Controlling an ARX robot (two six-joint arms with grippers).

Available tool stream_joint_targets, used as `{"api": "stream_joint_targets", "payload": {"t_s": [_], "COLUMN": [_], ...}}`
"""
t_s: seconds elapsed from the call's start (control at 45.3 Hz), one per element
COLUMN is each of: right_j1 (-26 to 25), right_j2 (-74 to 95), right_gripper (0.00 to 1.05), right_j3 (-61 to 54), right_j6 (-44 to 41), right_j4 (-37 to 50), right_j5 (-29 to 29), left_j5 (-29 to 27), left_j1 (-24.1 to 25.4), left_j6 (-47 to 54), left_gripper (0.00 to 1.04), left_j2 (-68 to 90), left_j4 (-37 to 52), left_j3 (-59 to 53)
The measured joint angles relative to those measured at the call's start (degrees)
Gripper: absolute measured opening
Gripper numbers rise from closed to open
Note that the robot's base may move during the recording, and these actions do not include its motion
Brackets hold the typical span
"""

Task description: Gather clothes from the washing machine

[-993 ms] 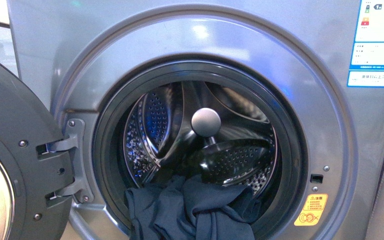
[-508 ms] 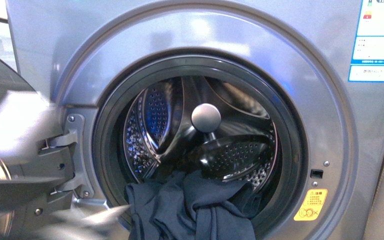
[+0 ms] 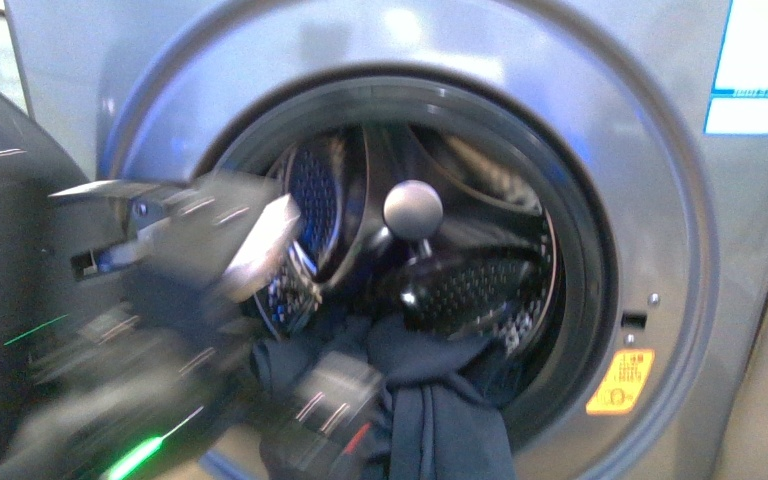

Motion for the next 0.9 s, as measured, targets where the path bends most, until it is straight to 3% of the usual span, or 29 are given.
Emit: {"api": "stream_joint_targets", "payload": {"t_s": [0.331,0.905], "right_j1": [0.0,0.0], "right_j2": [0.0,0.0], "right_gripper": [0.97,0.97], "right_j3": [0.0,0.0], "right_j6": [0.0,0.0], "right_j4": [0.0,0.0], "right_j5": [0.0,0.0], "left_j5": [-1.0,-9.4], "left_j1": [1.1,2.0], "left_j6": [-1.9,0.2], "left_gripper": [0.98,0.98], "left_j2": [11.2,25.3], "left_j4": [-8.5,-19.5], "left_j3": [13.9,28.3]}}
